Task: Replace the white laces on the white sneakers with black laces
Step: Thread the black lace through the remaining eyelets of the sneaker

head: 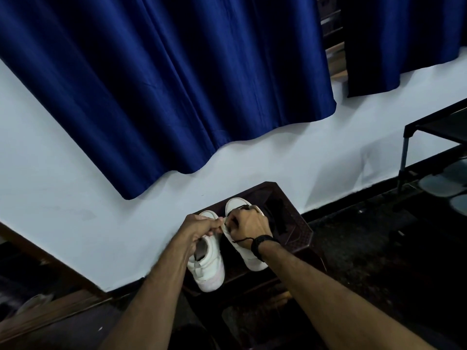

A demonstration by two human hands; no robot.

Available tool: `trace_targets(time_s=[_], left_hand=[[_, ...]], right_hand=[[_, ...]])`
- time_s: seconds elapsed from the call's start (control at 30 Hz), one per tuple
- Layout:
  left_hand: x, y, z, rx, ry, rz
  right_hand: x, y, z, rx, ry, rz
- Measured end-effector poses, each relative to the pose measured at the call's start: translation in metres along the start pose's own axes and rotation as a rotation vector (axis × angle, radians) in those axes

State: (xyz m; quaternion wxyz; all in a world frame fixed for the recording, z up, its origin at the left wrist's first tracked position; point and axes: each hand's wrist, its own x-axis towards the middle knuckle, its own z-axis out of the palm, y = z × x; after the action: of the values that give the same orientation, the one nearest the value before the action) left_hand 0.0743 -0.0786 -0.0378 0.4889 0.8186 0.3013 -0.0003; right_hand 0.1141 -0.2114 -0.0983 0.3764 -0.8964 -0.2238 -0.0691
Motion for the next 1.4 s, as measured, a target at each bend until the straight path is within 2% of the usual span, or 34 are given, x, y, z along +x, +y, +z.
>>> trace_targets(time_s=[0.17,0.33,0.4,0.47,0.53,0.6,0.67,0.77,0.87,0.97,1.07,1.13,1.23,1.33,1.4], left_hand=[[0.008,-0.007,0.0,-0.029,-0.004,0.014],[0.004,-0.009,-0.001,-0.036,-0.007,0.035],[0.005,-0.009,0.004,-0.019,0.046,0.035],[0.006,-0.009,0.011,0.185,0.184,0.075],[0.001,-0.004,0.011,0.575,0.368,0.165],[-0.003,-0.002,0.006,0.662,0.463,0.219],[-0.001,-0.004,-0.001,0.593,0.472,0.164],[0.003,-0.015,-0.005,0.436,0.406,0.086],[0.012,-0.021,-0.004,0.313,0.356,0.055],[0.015,-0.015,-0.001,0.216,0.278,0.025],[0.008,-0.009,0.0,0.14,0.245,0.028],[0.008,-0.01,-0.002,0.101,0.249,0.032],[0.014,-0.016,-0.004,0.026,0.281,0.019],[0.022,-0.021,-0.008,-0.114,0.296,-0.031],[0.02,-0.018,-0.013,-0.181,0.309,-0.037]], right_hand=[[0.002,-0.002,0.002,-0.016,0.033,0.035],[0.005,-0.003,-0.006,0.023,-0.002,0.088],[0.006,-0.001,-0.007,0.012,-0.019,0.084],[0.005,-0.003,-0.007,-0.086,-0.016,0.034],[0.007,-0.006,-0.009,-0.281,0.108,-0.073],[0.011,-0.008,-0.022,-0.499,0.176,-0.167],[0.021,-0.002,-0.035,-0.595,0.138,-0.238],[0.036,0.001,-0.057,-0.546,0.134,-0.139],[0.024,-0.021,-0.055,-0.272,0.229,-0.102],[-0.01,-0.03,-0.028,0.096,0.197,-0.015],[-0.018,-0.022,-0.013,0.14,0.206,0.139],[-0.014,-0.02,-0.017,0.094,0.166,0.143],[-0.015,-0.022,-0.023,-0.139,0.086,-0.007],[-0.018,-0.025,-0.019,-0.439,0.17,-0.195],[-0.015,-0.021,-0.013,-0.509,0.243,-0.255]])
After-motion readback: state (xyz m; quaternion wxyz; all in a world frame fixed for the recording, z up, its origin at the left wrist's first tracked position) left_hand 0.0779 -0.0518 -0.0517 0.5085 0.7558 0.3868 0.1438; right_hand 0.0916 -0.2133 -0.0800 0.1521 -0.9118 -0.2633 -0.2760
